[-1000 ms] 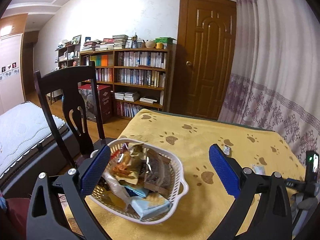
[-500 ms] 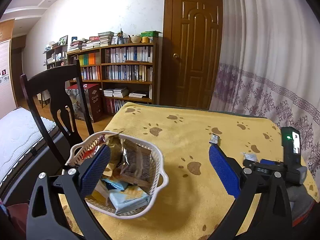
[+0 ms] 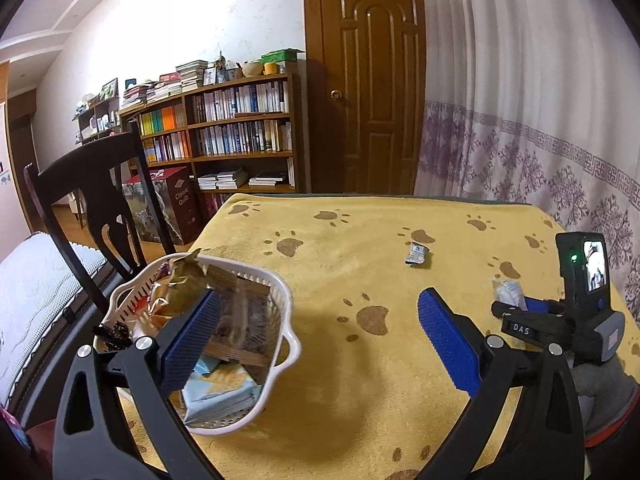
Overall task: Organize snacks
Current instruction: 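Move the left gripper to the silver-blue wrapped snack and grasp it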
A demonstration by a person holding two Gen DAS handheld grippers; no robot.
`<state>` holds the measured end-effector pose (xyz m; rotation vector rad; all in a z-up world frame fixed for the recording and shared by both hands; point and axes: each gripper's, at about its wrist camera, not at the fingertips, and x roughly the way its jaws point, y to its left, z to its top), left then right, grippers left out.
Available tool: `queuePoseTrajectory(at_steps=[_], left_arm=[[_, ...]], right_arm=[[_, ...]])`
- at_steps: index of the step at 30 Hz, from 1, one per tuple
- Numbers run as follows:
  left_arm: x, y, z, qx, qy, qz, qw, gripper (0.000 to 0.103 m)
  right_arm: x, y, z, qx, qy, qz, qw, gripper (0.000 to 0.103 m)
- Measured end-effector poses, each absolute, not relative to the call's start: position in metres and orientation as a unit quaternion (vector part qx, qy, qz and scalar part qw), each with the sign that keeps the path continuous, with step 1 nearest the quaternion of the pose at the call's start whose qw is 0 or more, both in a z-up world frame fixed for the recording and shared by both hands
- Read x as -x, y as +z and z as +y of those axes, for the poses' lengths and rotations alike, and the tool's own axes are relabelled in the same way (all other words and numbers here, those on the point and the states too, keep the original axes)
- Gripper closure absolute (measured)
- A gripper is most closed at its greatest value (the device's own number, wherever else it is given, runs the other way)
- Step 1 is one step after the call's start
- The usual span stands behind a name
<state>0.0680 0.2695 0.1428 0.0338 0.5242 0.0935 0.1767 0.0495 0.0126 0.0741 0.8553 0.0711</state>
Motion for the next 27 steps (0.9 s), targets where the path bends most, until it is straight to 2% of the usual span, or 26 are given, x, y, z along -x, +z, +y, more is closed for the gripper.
queuePoseTrajectory(at_steps=[8,14,27], left_arm=[[-0.075,0.14,0.257,-0.029,0.043,0.263,0.963,0.003],[-0.089,0.133,0.244,-0.036,0.036,0.276,0.96,0.003],[-0.178,0.099,0.201,-0.042,-0.016,0.342,0.939,0.003]], right_arm=[[-0.165,0.013,0.016,-0.038,-0.011,0.407,0.913,0.063],[-0.163,0.011,-0.012,-0.071,-0.027,0.404,0.911,0.063],[-0.162,0.008,-0.016,-0.092,-0.016,0.404,0.91,0.062]])
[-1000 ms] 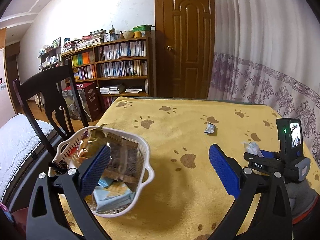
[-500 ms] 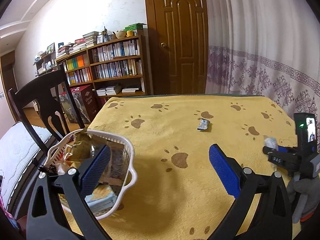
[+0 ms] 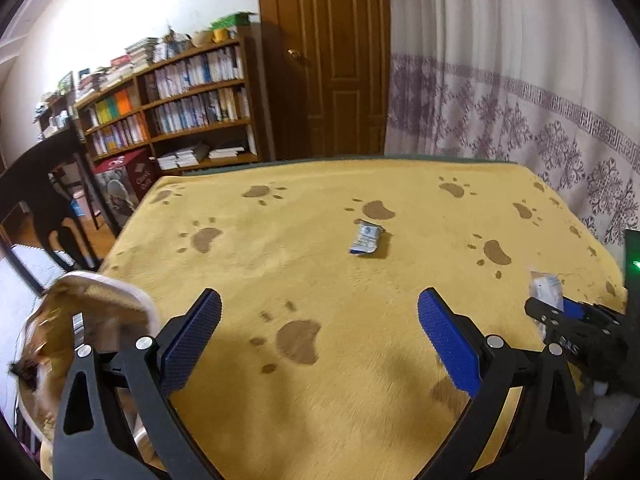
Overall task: Organize snacks
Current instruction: 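Move the left gripper to the silver-blue wrapped snack and grasp it, then carry the silver-blue snack to the basket and open the left gripper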
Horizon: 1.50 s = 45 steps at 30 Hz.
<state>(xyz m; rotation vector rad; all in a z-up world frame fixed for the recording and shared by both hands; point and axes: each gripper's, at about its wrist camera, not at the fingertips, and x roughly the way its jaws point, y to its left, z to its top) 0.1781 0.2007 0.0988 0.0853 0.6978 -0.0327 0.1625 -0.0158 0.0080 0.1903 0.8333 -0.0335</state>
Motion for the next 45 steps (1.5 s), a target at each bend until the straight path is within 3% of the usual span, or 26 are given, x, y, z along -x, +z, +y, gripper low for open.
queuePoseTrajectory(at_steps=[4,6,8,13,16,19,26,45], left_arm=[[-0.218,0.081,0.191,-0.041,-0.032,0.363,0.93,0.004],[-0.241,0.071,0.189,-0.034,-0.035,0.378,0.924,0.015],[-0.259,0.062,0.189,-0.025,-0.038,0.392,0.919,0.02],[-0.296,0.044,0.18,-0.008,-0.065,0.417,0.907,0.022],[-0.312,0.032,0.174,-0.006,-0.073,0.437,0.896,0.035],[-0.317,0.03,0.162,-0.028,-0.073,0.434,0.898,0.037],[-0.32,0.031,0.15,-0.054,-0.074,0.426,0.9,0.076],[-0.247,0.07,0.154,-0.027,-0.079,0.366,0.927,0.078]], right_arm=[[-0.162,0.008,-0.017,-0.097,-0.014,0.403,0.91,0.062],[-0.162,0.008,-0.016,-0.097,-0.014,0.403,0.91,0.061],[-0.162,0.008,-0.016,-0.097,-0.014,0.403,0.91,0.061],[-0.162,0.008,-0.015,-0.093,-0.013,0.405,0.91,0.06],[-0.162,0.008,-0.014,-0.093,-0.013,0.405,0.91,0.06],[-0.163,0.008,-0.014,-0.092,-0.013,0.405,0.91,0.06],[-0.162,0.008,-0.014,-0.091,-0.013,0.405,0.91,0.059],[-0.162,0.008,-0.016,-0.098,-0.009,0.404,0.91,0.06]])
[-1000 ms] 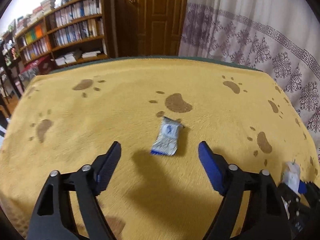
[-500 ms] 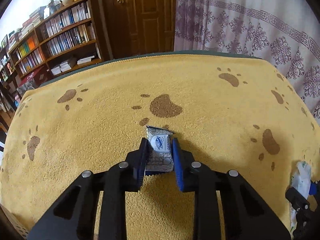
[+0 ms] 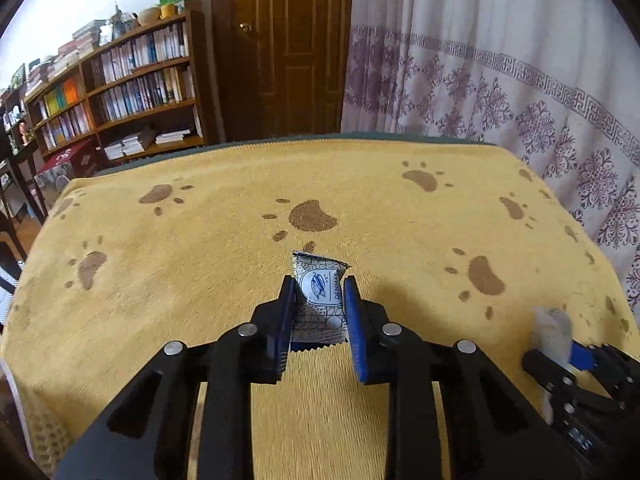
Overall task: Organize snacks
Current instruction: 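Carry the silver-blue snack to the basket and open the left gripper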
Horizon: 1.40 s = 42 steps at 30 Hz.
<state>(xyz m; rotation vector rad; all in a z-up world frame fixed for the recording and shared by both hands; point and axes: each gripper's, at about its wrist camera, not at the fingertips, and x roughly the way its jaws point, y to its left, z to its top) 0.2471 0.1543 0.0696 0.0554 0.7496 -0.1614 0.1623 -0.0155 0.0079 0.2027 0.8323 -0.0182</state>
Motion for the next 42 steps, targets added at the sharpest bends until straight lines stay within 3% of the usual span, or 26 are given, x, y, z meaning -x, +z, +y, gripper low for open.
queuePoseTrajectory(at_steps=[18,42], left_arm=[[-0.124,0.112,0.212,0.033,0.005,0.314,0.949,0.078],[-0.045,0.161,0.308,0.048,0.055,0.26,0.963,0.078]], right_arm=[[-0.161,0.008,-0.018,-0.103,-0.006,0.402,0.91,0.06],[-0.161,0.008,-0.019,-0.105,-0.005,0.402,0.91,0.06]])
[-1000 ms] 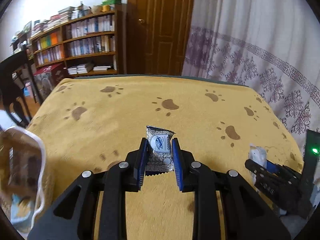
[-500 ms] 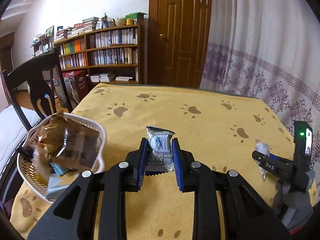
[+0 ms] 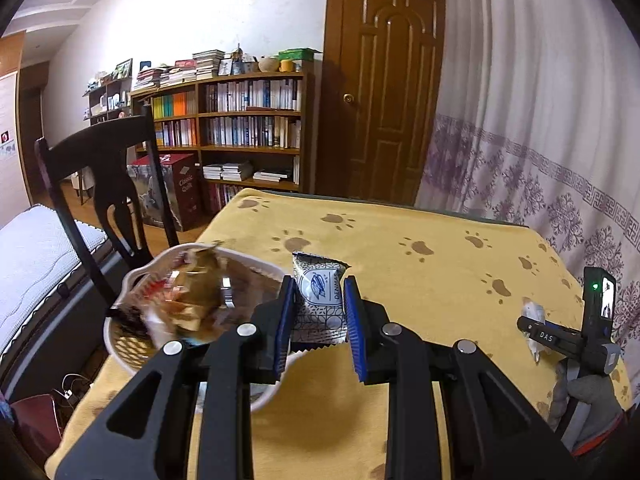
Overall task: Organize snacks
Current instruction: 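Carry the silver-blue snack to the basket and open the left gripper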
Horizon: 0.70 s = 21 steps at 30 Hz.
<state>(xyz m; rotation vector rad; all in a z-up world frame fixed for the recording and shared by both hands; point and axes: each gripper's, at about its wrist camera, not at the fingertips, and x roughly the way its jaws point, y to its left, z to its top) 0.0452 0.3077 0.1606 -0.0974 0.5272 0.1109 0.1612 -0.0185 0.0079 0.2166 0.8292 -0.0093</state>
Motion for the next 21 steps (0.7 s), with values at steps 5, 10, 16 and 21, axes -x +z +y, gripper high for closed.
queuePoseTrajectory(at_steps=[5,10,16,21], left_arm=[[-0.034,0.163,0.347,0.053,0.087,0.257,0.961,0.078],[-0.027,0.162,0.383,0.072,0.118,0.256,0.957,0.078],[-0.022,0.165,0.407,0.089,0.126,0.252,0.955,0.078],[-0.025,0.159,0.413,0.099,0.121,0.261,0.953,0.078]], right_arm=[[-0.161,0.008,-0.019,-0.105,-0.004,0.402,0.91,0.06],[-0.161,0.008,-0.019,-0.105,-0.004,0.402,0.91,0.06],[-0.161,0.008,-0.019,-0.106,-0.004,0.402,0.91,0.06],[-0.161,0.008,-0.018,-0.106,-0.004,0.402,0.91,0.06]])
